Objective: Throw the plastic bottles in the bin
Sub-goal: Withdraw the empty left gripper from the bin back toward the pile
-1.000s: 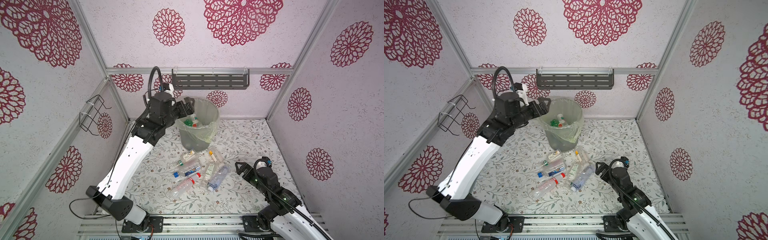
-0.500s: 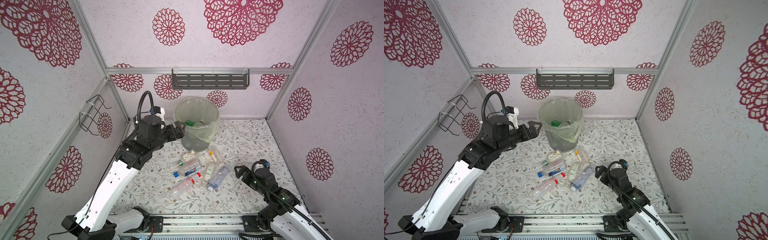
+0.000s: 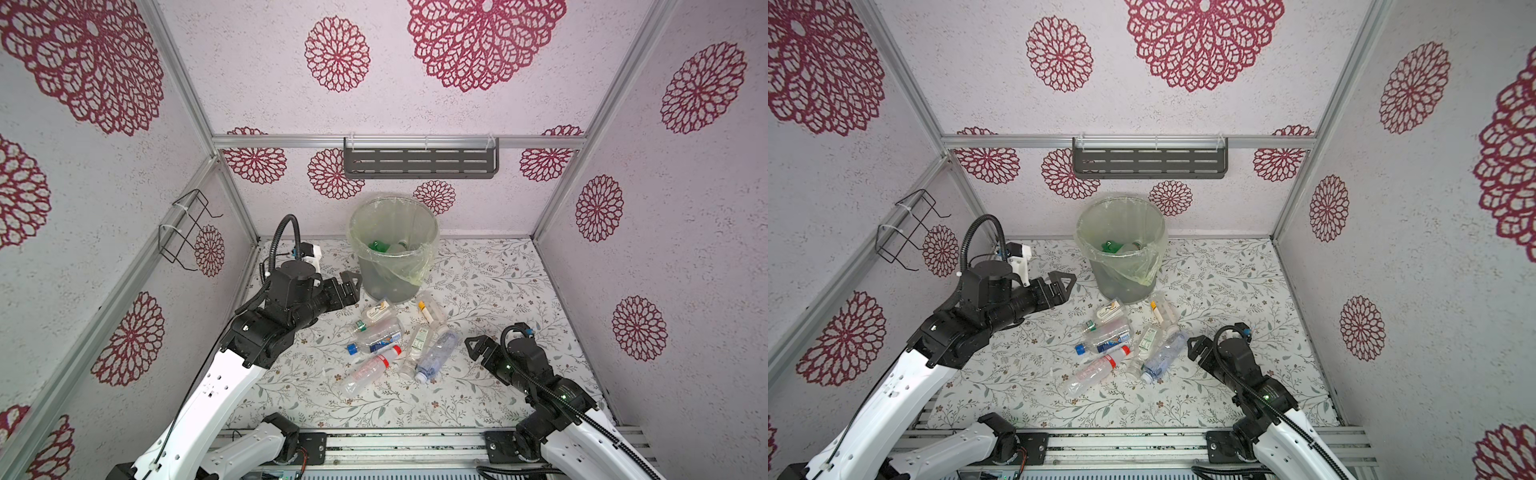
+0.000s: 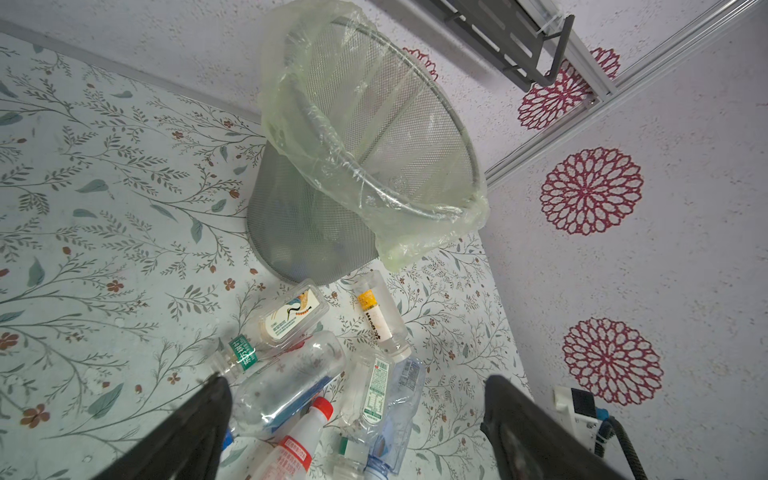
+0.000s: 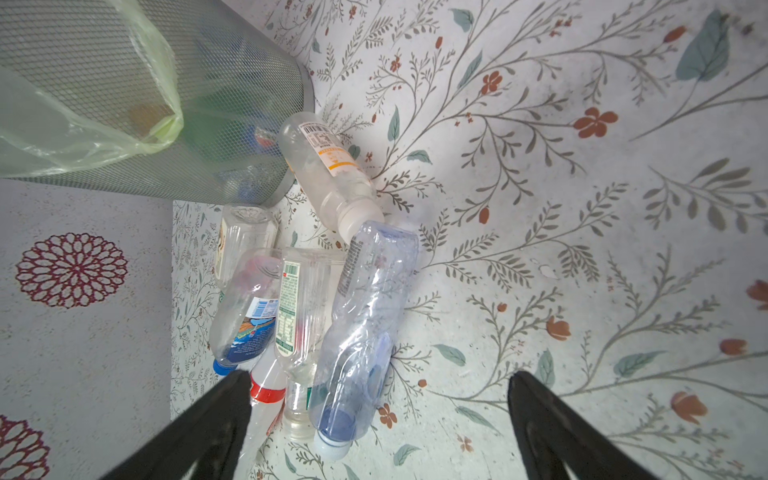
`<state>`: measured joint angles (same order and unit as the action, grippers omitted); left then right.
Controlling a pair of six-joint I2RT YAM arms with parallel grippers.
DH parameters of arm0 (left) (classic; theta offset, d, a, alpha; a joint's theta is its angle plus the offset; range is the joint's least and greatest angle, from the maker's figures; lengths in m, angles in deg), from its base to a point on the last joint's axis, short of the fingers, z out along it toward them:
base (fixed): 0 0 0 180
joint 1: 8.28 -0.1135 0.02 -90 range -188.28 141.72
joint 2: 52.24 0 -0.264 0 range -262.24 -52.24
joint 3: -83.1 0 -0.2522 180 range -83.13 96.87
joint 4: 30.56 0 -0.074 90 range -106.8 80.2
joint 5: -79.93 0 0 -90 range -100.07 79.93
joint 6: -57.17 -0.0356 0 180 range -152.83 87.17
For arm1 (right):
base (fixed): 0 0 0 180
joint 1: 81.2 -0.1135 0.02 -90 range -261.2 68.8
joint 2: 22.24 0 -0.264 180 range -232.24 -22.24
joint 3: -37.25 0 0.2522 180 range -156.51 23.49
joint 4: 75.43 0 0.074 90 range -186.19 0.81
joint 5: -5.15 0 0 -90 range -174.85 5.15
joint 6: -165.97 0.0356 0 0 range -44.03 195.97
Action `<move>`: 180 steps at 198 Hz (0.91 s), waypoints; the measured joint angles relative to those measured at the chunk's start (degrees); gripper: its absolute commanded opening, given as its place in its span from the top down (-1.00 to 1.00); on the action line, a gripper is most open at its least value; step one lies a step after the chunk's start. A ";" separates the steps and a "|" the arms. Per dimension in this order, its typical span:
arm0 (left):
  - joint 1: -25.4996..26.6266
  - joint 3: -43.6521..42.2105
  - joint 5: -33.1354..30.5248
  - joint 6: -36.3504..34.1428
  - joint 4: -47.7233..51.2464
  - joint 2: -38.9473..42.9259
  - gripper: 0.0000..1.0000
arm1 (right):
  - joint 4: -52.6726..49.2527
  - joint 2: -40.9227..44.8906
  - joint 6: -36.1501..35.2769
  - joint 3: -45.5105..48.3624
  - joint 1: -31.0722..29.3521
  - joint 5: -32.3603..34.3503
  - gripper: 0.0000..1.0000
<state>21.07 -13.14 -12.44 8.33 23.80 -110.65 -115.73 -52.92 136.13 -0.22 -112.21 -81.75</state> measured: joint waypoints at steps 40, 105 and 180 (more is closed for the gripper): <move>-0.04 -5.25 -0.33 -2.97 -0.61 -0.24 -0.95 | 0.28 -0.85 1.40 1.14 0.00 -0.33 -0.98; -0.50 -10.10 -1.09 -6.51 -5.66 -1.70 -0.95 | 2.60 -2.56 4.20 1.14 0.00 -0.04 -0.98; -1.95 -19.56 0.85 -2.29 -10.86 -1.73 -0.95 | 5.46 -14.47 6.49 1.20 0.00 0.83 -0.95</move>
<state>19.12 -32.70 -11.58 6.04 12.94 -112.38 -110.27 -67.39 142.63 0.99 -112.21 -80.92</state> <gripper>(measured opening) 0.973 0.978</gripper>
